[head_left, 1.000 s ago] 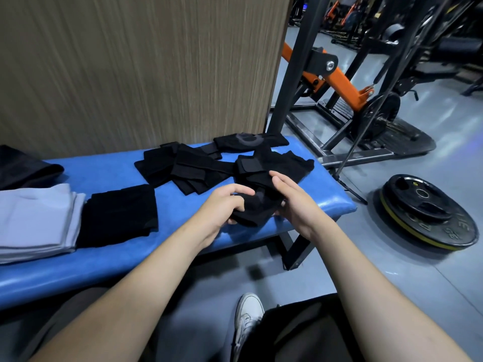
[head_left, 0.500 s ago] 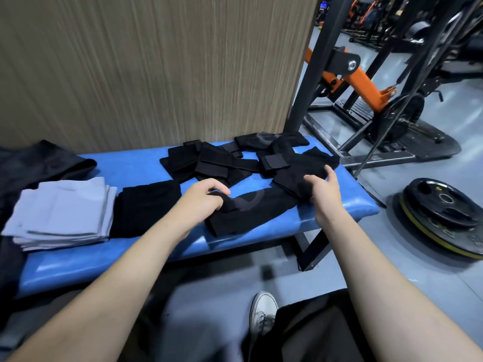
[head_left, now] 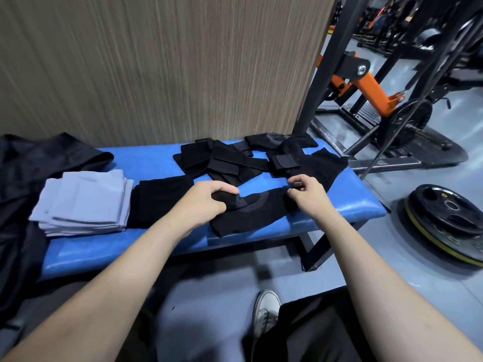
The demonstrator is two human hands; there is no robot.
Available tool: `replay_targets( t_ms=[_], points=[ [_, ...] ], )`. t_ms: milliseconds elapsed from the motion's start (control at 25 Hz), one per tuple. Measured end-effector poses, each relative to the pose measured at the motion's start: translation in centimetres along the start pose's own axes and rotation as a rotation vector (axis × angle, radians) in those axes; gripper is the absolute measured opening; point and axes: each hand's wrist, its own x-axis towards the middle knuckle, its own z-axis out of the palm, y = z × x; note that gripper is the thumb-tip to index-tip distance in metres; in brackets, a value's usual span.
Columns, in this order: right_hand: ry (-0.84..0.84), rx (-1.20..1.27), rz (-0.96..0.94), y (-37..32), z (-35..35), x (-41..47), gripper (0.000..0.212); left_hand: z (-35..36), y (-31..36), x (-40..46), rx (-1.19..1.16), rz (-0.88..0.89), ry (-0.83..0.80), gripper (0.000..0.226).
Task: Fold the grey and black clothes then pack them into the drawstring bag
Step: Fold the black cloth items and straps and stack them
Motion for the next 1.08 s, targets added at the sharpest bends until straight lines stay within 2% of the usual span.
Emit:
replay_targets(
  t_ms=[120, 200, 280, 400, 640, 800, 920, 1080],
  points=[
    [0.033, -0.193, 0.027, -0.2, 0.0, 0.0, 0.045, -0.8, 0.0, -0.5, -0.018, 0.002, 0.019, 0.058],
    [-0.043, -0.233, 0.024, -0.8, 0.3, -0.6, 0.061, -1.3, -0.3, -0.7, 0.003, 0.002, 0.011, 0.058],
    [-0.119, -0.216, 0.045, -1.3, 0.6, -1.2, 0.066, -1.6, -0.8, -0.8, 0.010, 0.008, -0.010, 0.057],
    [-0.105, -0.047, 0.028, -1.8, 0.5, -1.8, 0.056, -1.8, -1.2, -0.9, -0.006, 0.015, 0.010, 0.054],
    [0.047, 0.527, -0.054, -1.3, -1.5, -2.3, 0.046, -1.7, -0.6, -0.8, -0.147, 0.035, 0.178, 0.044],
    [0.150, 0.613, -0.033, -0.3, -2.4, -2.4, 0.043, -1.1, -0.4, -0.6, -0.170, 0.033, 0.158, 0.039],
    [0.166, 0.524, 0.027, 0.2, -2.2, -2.3, 0.040, -0.5, -0.5, -0.4, -0.145, 0.020, 0.128, 0.037],
    [0.094, 0.093, 0.103, 0.3, -2.3, -2.6, 0.039, -0.1, -0.6, -0.2, -0.090, -0.036, 0.083, 0.034]
  ],
)
